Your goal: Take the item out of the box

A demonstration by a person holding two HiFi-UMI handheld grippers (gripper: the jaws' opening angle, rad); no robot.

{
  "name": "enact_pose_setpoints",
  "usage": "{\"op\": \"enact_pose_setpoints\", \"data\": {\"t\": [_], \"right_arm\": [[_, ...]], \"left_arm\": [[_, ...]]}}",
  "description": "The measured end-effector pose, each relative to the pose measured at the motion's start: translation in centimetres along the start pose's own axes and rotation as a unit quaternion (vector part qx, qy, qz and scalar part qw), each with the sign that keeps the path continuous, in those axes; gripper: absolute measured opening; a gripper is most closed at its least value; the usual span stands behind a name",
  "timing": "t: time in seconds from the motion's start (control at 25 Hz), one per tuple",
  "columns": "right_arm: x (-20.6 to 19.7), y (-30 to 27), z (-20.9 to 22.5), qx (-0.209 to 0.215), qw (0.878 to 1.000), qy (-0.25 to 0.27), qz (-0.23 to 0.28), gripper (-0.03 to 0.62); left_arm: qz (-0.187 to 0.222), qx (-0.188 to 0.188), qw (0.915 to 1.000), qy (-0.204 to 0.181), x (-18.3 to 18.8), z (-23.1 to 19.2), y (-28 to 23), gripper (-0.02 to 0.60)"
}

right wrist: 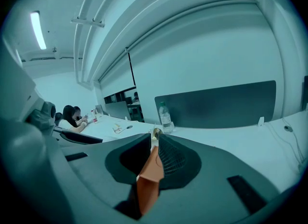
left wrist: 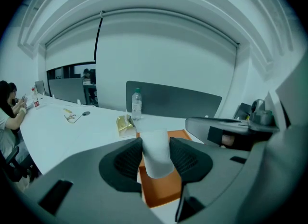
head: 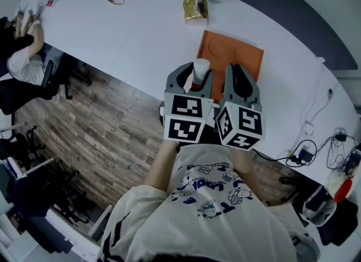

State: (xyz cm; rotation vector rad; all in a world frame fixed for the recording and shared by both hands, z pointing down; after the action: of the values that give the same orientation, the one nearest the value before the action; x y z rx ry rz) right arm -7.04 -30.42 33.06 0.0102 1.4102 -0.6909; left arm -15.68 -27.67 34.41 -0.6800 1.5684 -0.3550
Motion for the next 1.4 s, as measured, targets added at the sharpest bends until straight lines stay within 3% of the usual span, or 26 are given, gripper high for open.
{"op": "enact_pose_setpoints", "data": {"t": [0.88,1.4], "right_arm": [[3.4,1.6,-5.0,0.007,0.998,0.04,0.051,0.064],[5.2,2.6,-6.1,0.009,0.996,0.047,0.079,0.064]], "left_arm": [[0.096,0.017,0.9952,0.002,3.3,-2.5,4.7,0.19],[0.153,0.044,0.9873,0.0,4.9,-3.1,7.3,0.189]]}}
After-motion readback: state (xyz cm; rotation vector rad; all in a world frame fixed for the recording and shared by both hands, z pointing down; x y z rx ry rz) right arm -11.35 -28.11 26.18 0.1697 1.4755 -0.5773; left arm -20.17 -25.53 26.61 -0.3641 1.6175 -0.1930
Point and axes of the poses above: the fingertips, and each gripper's own axes: y backward along the fingers, z to its right, x out of its top, the point moved 2 cm from there along y, backward along the fingers
